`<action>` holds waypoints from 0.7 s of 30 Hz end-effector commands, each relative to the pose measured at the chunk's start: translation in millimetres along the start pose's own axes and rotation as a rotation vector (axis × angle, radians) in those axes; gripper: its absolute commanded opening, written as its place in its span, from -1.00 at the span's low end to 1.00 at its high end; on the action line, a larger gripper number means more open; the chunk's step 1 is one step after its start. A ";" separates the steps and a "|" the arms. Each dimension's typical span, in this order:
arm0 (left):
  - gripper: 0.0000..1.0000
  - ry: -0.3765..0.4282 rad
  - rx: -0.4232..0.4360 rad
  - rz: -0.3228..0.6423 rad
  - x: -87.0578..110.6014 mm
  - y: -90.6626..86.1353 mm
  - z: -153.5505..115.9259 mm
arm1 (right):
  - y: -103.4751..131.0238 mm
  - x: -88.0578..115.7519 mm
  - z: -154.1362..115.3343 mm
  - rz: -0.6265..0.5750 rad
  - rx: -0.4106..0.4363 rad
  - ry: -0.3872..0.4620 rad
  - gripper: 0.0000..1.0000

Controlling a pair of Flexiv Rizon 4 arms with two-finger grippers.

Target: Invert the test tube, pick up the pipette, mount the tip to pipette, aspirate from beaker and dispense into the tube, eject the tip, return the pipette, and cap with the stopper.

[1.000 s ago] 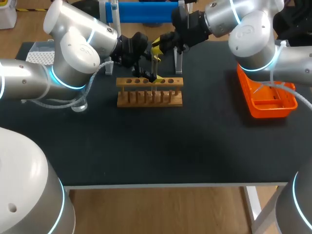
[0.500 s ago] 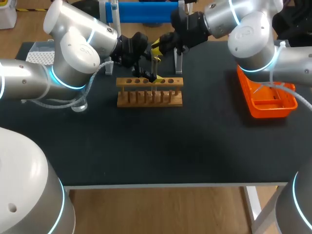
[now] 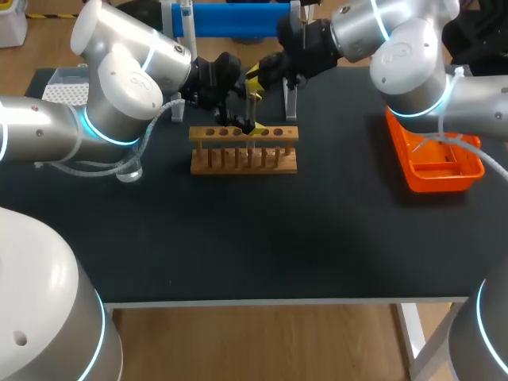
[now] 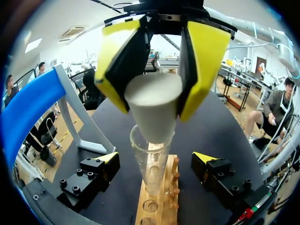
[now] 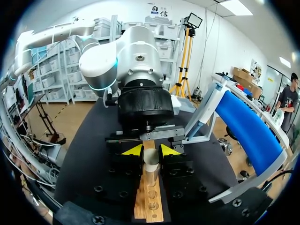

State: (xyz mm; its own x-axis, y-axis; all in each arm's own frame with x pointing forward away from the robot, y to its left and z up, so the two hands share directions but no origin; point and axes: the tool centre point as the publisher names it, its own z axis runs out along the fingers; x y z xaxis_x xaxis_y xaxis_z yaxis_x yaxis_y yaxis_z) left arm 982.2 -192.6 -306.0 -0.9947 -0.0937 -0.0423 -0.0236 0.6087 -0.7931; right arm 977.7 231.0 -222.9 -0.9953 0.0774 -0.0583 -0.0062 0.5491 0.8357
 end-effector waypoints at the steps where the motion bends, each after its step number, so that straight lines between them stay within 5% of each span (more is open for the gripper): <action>1: 1.00 0.004 -0.002 -0.001 -1.0 -0.3 -0.2 | 1.0 -1.5 -0.1 -0.002 -0.003 0.000 -1.00; 21: 1.00 0.004 -0.002 -0.001 -1.0 -0.3 -0.2 | -2.9 -0.6 3.8 0.000 0.001 0.004 -1.00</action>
State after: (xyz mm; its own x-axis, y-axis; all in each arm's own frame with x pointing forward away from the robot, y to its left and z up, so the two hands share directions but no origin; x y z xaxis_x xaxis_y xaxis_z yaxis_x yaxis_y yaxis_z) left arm 982.2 -192.6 -306.0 -0.9947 -0.0937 -0.0423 -0.0236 0.6087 -0.7931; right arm 977.3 231.1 -226.0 -0.9954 0.0758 -0.0585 -0.0074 0.5485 0.8361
